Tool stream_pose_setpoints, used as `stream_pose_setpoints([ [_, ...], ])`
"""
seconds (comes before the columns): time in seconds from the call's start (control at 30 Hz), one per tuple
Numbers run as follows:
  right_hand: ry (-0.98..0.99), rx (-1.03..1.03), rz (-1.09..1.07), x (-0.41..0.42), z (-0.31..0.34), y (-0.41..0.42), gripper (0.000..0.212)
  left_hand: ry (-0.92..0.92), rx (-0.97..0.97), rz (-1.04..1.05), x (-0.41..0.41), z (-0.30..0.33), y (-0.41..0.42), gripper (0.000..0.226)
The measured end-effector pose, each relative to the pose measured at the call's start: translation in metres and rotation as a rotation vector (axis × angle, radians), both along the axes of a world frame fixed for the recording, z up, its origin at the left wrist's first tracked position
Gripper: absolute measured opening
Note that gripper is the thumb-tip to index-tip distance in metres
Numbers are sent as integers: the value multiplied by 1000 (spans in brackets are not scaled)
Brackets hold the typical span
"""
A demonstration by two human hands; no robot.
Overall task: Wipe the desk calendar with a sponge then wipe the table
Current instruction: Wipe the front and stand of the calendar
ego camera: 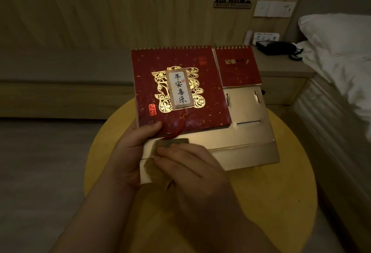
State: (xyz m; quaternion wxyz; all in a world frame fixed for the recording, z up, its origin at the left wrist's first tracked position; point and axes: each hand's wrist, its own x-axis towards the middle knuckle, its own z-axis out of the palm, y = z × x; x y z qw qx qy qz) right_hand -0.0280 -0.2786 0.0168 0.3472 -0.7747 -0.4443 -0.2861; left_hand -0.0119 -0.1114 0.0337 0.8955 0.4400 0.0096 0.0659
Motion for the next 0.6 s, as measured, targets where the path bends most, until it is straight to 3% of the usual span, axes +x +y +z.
stream_pose_setpoints([
  [0.3, -52, -92, -259, 43, 11, -106, 34, 15, -8, 8, -3, -4, 12, 37],
  [0.6, -83, -84, -266, 74, 27, -124, 37, 53, 23, -16, -2, -4, 8, 41],
])
